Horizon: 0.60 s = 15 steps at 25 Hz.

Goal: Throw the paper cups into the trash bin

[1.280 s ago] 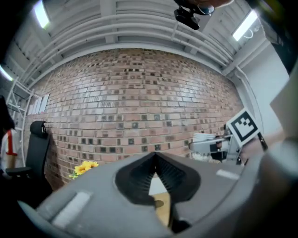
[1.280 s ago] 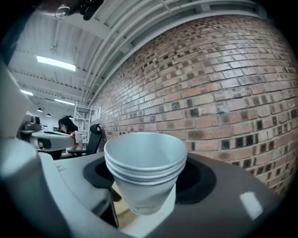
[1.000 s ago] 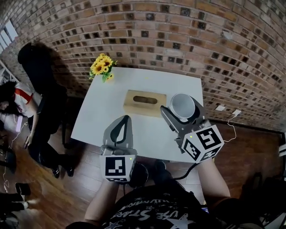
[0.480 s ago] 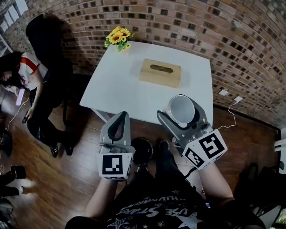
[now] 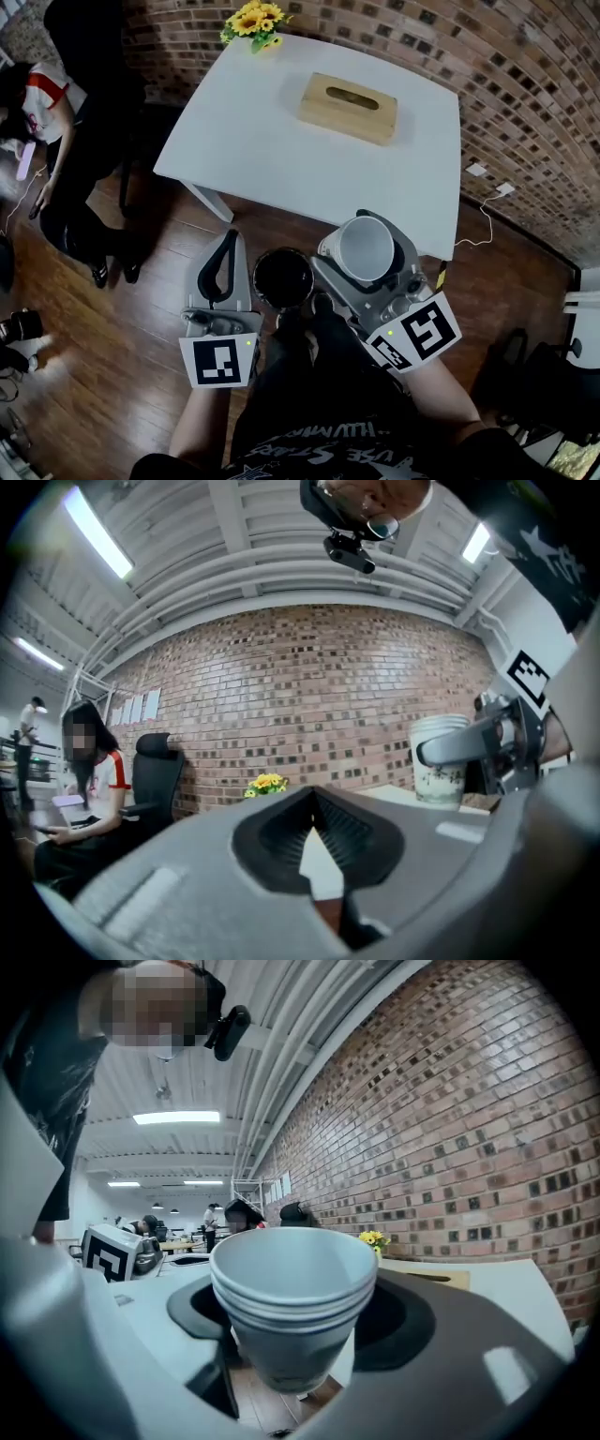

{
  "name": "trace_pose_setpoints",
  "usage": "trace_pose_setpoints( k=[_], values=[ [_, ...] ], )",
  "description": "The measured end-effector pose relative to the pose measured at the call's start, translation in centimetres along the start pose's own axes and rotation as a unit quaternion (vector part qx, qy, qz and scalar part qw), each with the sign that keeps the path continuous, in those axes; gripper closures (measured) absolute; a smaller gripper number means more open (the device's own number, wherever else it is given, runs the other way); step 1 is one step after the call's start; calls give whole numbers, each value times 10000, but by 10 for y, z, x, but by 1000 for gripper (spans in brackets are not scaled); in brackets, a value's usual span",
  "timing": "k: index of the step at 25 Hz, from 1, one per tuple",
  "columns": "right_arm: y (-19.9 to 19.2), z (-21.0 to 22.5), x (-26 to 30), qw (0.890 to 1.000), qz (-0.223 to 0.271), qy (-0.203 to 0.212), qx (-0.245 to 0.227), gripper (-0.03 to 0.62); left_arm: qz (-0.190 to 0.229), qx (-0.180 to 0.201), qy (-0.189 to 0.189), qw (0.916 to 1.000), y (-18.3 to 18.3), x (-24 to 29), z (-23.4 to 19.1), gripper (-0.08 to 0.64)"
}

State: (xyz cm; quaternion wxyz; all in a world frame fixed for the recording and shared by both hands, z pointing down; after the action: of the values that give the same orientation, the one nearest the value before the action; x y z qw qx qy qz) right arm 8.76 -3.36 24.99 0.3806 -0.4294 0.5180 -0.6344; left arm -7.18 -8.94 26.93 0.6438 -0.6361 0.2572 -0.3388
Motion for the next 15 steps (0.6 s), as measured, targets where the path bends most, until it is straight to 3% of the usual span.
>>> trace_pose_setpoints(
  k=[10,15],
  values=[
    [-87,-4,-2,9945,-448,917,221,241,-876,41,961,9915,-58,-36,32,555],
    [-135,-18,-9,9877,-804,1281,386,241,-1283,-66,1212,9843,-98,-51,59,555]
  ],
)
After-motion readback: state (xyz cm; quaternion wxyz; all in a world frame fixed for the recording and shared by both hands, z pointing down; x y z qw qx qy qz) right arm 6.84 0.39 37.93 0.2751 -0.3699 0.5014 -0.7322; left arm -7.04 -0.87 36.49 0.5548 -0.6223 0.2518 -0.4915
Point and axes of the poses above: the fingertips, and each gripper's own axes: x forward along the fingers, z to its right, y out of its top, the point moved 4 cm from there along -x, backward along the fingers, and after that the axes turned 5 degrees about -z, right-handed, at the moved point
